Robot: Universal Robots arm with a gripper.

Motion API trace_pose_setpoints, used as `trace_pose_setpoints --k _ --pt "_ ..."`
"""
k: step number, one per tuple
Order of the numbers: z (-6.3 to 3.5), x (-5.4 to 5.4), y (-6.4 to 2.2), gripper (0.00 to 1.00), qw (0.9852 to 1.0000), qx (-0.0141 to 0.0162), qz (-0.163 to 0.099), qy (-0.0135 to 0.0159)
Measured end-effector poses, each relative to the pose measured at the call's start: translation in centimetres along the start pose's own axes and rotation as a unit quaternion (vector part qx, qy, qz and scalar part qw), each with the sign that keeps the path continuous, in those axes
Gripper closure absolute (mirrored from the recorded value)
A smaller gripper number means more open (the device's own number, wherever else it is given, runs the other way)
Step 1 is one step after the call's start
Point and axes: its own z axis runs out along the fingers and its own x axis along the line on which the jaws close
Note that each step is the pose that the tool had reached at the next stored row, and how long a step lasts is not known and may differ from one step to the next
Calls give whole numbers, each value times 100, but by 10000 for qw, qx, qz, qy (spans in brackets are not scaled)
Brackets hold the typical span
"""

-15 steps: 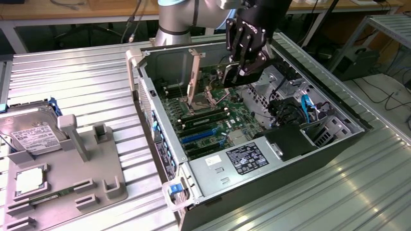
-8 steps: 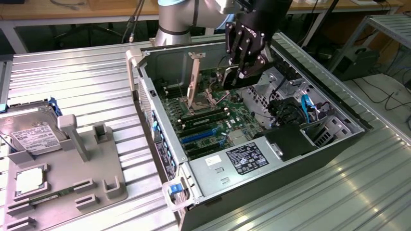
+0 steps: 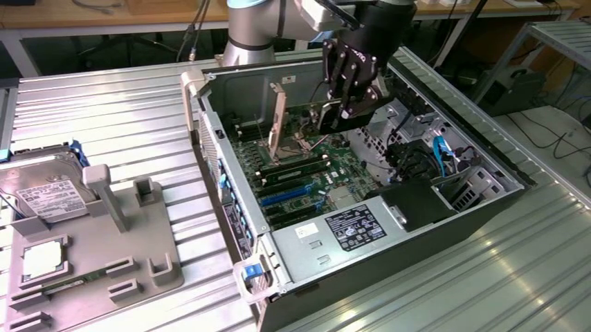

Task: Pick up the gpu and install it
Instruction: 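Insert the gpu into the slot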

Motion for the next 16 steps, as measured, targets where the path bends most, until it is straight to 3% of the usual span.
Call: trace_pose_setpoints --k 4,16 --pt "32 1 0 72 10000 14 0 4" --pt "233 -9 -12 72 10000 -2 -1 -1"
